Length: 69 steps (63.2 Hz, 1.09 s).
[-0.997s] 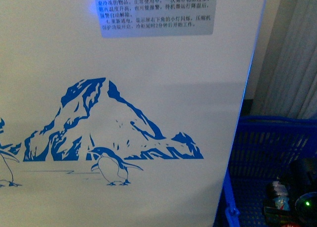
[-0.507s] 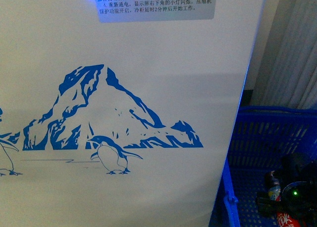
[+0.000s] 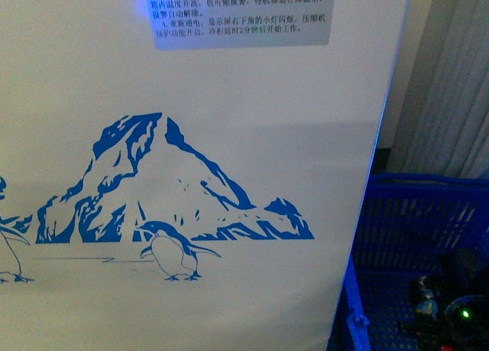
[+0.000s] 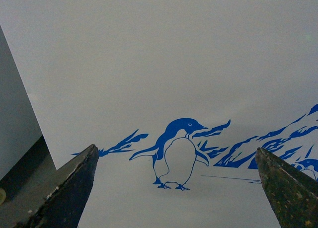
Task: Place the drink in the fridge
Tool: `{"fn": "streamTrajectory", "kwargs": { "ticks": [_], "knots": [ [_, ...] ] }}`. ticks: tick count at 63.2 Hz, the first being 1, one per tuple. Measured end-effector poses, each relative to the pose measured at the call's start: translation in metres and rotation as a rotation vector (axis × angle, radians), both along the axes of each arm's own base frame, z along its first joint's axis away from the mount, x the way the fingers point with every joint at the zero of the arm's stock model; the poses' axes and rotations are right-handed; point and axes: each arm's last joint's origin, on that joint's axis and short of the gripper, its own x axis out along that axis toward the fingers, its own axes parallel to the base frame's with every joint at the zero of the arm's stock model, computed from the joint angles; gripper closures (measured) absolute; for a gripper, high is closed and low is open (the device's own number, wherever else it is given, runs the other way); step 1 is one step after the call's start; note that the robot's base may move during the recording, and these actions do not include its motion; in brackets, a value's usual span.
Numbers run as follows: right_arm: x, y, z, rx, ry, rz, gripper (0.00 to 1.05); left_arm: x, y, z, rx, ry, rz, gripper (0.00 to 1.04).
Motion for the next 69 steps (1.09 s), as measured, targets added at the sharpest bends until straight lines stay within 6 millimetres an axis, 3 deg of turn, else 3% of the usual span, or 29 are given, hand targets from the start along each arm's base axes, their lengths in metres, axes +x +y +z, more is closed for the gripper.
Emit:
{"fn": "streamTrajectory", "kwargs": {
  "ticks": [8,20,30,31,33,43,55,69],
  "knots": [
    [-0.011,0.003,0.027,-0.002,-0.020,0.021,0.65,0.000,0.000,0.000,0.000,0.000,0.000,0.08],
    [-0.012,0.008,0.096,-0.003,-0.110,0.076,0.65,0.000,0.000,0.000,0.000,0.000,0.000,0.08],
    [-0.024,0.013,0.214,-0.007,-0.308,0.168,0.65,0.000,0.000,0.000,0.000,0.000,0.000,0.08],
    [-0.025,0.013,0.217,-0.007,-0.313,0.169,0.65,0.000,0.000,0.000,0.000,0.000,0.000,0.08],
    [-0.032,0.014,0.238,-0.004,-0.343,0.180,0.65,0.000,0.000,0.000,0.000,0.000,0.000,0.08],
    [-0.059,0.016,0.292,0.002,-0.427,0.207,0.65,0.000,0.000,0.000,0.000,0.000,0.000,0.08],
    [-0.120,0.027,0.388,-0.005,-0.653,0.261,0.65,0.000,0.000,0.000,0.000,0.000,0.000,0.08],
    [-0.176,0.042,0.444,-0.008,-0.831,0.296,0.65,0.000,0.000,0.000,0.000,0.000,0.000,0.08]
  ]
}}
